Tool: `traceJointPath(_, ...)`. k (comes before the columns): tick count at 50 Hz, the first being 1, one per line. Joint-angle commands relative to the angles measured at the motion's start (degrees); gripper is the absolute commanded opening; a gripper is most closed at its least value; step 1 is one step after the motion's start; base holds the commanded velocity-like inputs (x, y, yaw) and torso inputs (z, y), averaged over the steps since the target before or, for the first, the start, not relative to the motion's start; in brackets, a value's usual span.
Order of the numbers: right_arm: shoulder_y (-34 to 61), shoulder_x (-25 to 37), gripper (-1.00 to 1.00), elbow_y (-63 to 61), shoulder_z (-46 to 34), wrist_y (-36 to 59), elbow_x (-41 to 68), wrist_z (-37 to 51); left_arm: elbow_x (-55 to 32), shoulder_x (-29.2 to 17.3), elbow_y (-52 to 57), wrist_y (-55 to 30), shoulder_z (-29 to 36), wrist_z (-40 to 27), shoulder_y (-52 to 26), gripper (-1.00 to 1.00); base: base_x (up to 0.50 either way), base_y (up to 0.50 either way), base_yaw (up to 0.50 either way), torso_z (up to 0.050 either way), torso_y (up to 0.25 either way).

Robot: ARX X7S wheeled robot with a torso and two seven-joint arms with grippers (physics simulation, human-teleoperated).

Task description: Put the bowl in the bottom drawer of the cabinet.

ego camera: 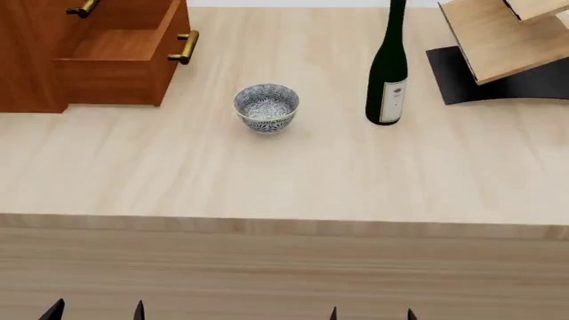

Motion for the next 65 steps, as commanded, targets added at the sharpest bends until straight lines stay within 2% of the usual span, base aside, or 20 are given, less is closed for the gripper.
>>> traceJointPath(1, 0.0, 1.1, 1.00, -0.6, -1.3, 0.5, 1.3, 1.3, -1.3, -1.3, 0.0, 0.1, 1.4, -1.1, 0.0, 1.00, 0.00, 0.00, 0.00, 0.033, 0.000)
traceJointPath(48, 0.2, 4.0, 1.00, -0.7, -4.7, 0.2, 3.8, 5.0, -3.2, -4.3, 0.1, 1.1, 5.5, -4.1, -0.1, 1.00, 0.00, 0.00, 0.00, 0.046, 0.000)
traceJointPath(55, -0.5, 5.1, 1.00, -5.2, -4.1, 4.0, 6.7, 4.6, -3.2, -5.0, 3.4, -3.2, 5.7, -5.3, 0.0, 1.00, 0.00, 0.00, 0.00, 0.021, 0.000)
traceJointPath(58, -0.3, 6.2, 1.00, -7.5, -5.3, 7.6, 4.1, 5.9, -0.5, -5.4, 4.6, -6.1, 6.5, -7.4, -0.4, 1.00, 0.00, 0.00, 0.00, 0.000, 0.000)
traceJointPath(65, -0.7, 8.5, 1.00, -16.5, -4.9, 16.1, 5.1, 6.7, -4.6, -5.0, 8.4, -9.9, 4.9, -7.2, -1.1, 1.00, 0.00, 0.00, 0.00, 0.000, 0.000)
